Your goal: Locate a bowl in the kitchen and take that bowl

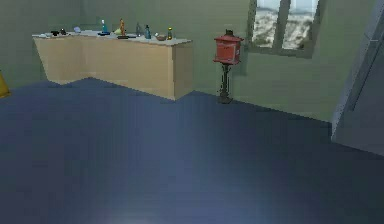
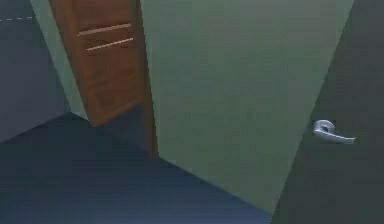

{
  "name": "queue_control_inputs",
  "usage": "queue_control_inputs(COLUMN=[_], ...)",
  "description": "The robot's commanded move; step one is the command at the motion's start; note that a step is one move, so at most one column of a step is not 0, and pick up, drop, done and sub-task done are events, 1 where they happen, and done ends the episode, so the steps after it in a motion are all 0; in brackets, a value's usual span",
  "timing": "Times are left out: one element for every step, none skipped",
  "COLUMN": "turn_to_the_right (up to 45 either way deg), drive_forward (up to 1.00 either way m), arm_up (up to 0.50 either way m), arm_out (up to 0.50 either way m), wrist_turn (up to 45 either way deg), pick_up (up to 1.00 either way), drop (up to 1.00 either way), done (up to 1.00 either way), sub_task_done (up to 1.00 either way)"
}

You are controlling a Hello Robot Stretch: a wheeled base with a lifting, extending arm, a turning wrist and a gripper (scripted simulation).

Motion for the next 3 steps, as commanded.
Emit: queue_control_inputs(turn_to_the_right=[0.0, 0.0, -3.0], drive_forward=[1.00, 1.00, 0.00], arm_up=[0.00, 0.00, 0.00], arm_out=[0.00, 0.00, 0.00], wrist_turn=[0.0, 0.0, 0.0], pick_up=[0.00, 0.00, 0.00], drop=[0.00, 0.00, 0.00], done=[0.00, 0.00, 0.00], sub_task_done=[0.00, 0.00, 0.00])
